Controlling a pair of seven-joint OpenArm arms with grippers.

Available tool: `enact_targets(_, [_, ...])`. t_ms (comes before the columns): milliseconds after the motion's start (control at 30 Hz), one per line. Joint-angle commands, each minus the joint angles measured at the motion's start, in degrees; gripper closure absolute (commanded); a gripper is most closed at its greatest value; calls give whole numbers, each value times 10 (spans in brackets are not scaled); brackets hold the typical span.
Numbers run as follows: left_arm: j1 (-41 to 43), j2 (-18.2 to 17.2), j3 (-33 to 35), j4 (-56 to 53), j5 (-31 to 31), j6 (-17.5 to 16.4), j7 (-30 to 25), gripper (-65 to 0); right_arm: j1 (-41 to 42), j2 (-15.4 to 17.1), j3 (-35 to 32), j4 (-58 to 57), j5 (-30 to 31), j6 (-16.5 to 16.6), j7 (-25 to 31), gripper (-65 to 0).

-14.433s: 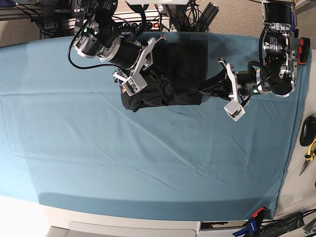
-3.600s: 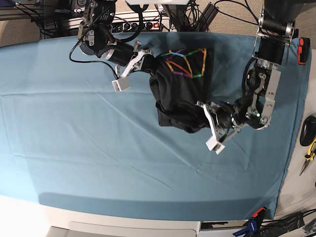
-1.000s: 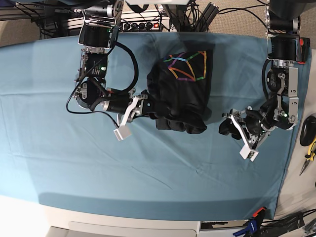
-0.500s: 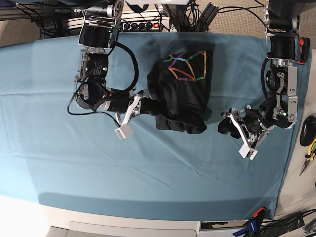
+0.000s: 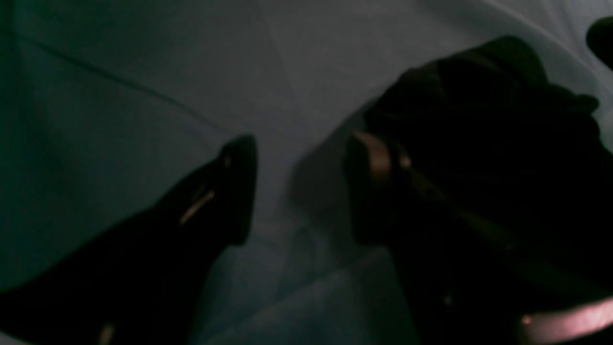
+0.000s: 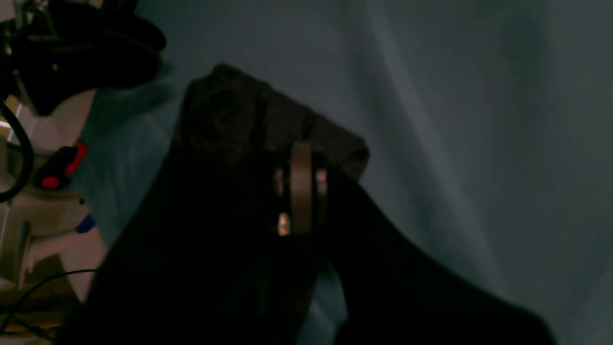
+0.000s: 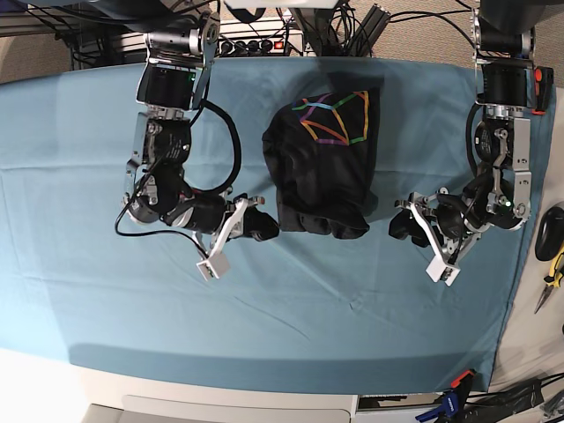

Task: Fold the T-shirt properly
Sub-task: 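Push the bundle sides inward with both grippers to square it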

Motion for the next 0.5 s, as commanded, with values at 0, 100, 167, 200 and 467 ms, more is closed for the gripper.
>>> enact_targets(0, [-11, -6, -3, 9, -6, -3, -13, -317, 12, 0, 0, 10, 41, 7, -23, 0])
enact_targets(100, [-9, -6, -3, 8, -6, -4, -13, -317, 8, 0, 0, 10, 149, 7, -37, -73])
enact_targets(167, [-8, -6, -3, 8, -6, -4, -12, -317, 0, 0, 0, 10, 180, 7, -37, -236])
enact_targets(200, [-6, -6, -3, 8, -6, -4, -12, -317, -4, 0, 0, 10, 187, 7, -37, -262])
enact_targets(467, [7, -6, -3, 8, -6, -4, -15, -317, -50, 0, 0, 9, 191, 7, -37, -262])
